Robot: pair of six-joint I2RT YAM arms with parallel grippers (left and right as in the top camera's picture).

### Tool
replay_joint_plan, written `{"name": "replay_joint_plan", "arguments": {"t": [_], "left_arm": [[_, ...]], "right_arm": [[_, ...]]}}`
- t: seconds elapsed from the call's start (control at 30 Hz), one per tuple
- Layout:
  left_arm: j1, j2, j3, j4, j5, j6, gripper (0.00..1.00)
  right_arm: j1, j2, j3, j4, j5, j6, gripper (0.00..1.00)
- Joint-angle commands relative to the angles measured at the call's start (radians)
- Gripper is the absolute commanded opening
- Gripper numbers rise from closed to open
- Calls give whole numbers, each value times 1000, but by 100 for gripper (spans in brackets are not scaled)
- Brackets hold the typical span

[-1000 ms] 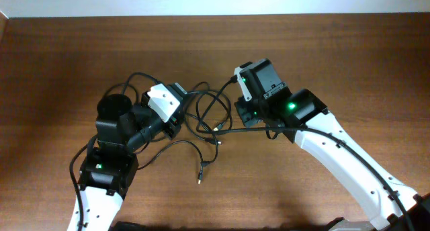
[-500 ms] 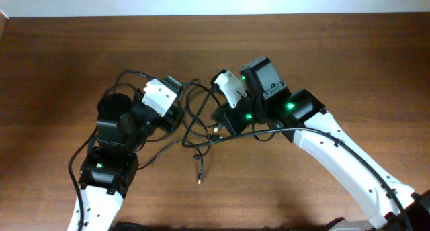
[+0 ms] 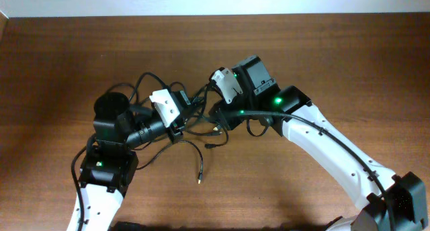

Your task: Untangle cables

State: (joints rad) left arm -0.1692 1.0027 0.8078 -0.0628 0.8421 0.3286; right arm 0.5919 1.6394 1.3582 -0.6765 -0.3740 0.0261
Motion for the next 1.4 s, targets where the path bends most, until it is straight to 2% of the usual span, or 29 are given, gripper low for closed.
{"name": "replay_joint_plan", "arguments": {"t": [0.0, 0.03, 0.07, 0.1, 0.13, 0.23, 0.3, 0.33, 0.37, 0.43, 0.47, 0.5, 0.53, 0.57, 0.6, 0.63, 0.67, 0.7, 0.73, 0.77, 0.8, 0.87, 0.93, 0.97, 1.03, 1.13, 1.23, 1.27, 1.37], "left_arm": [[-8, -31, 12, 81, 79, 0, 28], [-8, -51, 13, 97, 79, 0, 47], [-6, -72, 13, 100, 77, 0, 79], [-6, -85, 13, 99, 45, 0, 91], [-6, -89, 13, 86, -38, 0, 99], [-6, -89, 12, -20, -194, 1, 100], [-7, -89, 12, -73, -350, 1, 100], [-7, -89, 12, -95, -338, 1, 100], [-7, -89, 12, -109, -259, 1, 100], [-7, -89, 12, -111, -5, 1, 96], [-7, -89, 12, -111, 27, 1, 93], [-7, -88, 12, -115, -41, 1, 92], [-7, -87, 12, -145, -209, 2, 90], [-7, -76, 12, -189, -377, 2, 84], [-7, -52, 12, -231, -461, 1, 79], [-7, -7, 12, -270, -465, 1, 76], [-7, 60, 12, -293, -465, 1, 82], [-7, 83, 12, -292, -466, 1, 86], [-6, 117, 12, -290, -527, 1, 87], [-6, 128, 12, -289, -623, 1, 91], [-6, 133, 12, -286, -826, -24, 100], [38, 134, 12, -238, -1071, -140, 99], [168, 134, 12, -220, -1067, -301, 99], [208, 134, 12, -238, -1066, -336, 99], [231, 134, 12, -246, -1011, -340, 99], [231, 134, 12, -253, -958, -340, 99], [231, 134, 12, -262, -931, -340, 99], [231, 134, 12, -262, -932, -340, 99], [231, 134, 12, -262, -924, -340, 99]], "right_arm": [[3, 3, 8, -50, 116, 17, 29], [3, 3, 8, -61, 124, 16, 29], [3, 3, 8, -72, 124, 16, 31], [3, 3, 8, -81, 124, 16, 33], [2, 3, 8, -88, 124, 16, 33], [2, 3, 8, -94, 143, 17, 33], [-36, 3, 8, -91, 251, 135, 35], [-83, 3, 8, -91, 249, 172, 35], [-119, 3, 8, -91, 223, 174, 34], [-157, 3, 8, -90, 191, 174, 35], [-157, 3, 8, -91, 195, 174, 35], [-168, 2, 8, -98, 248, 228, 35], [-194, 0, 8, -129, 365, 321, 35], [-227, 0, 8, -165, 407, 360, 35], [-264, 0, 8, -224, 404, 375, 36], [-279, 0, 8, -303, 259, 233, 36], [-261, 0, 8, -369, -103, -182, 44], [-243, 0, 8, -415, -192, -330, 48], [-189, 2, 3, -441, -189, -432, 50], [-147, 2, -10, -417, -164, -441, 50], [-86, 7, -43, -351, -96, -437, 50], [-9, 53, -64, -206, 25, -369, 52], [0, 124, -64, -66, 28, -266, 52], [3, 162, -64, -13, 29, -226, 52], [39, 269, -64, 88, 27, -132, 52], [95, 374, -64, 117, 28, -122, 51], [101, 379, -64, 113, 28, -122, 45], [102, 379, -64, 113, 28, -121, 37], [102, 378, -64, 106, 29, -113, 36]]}}
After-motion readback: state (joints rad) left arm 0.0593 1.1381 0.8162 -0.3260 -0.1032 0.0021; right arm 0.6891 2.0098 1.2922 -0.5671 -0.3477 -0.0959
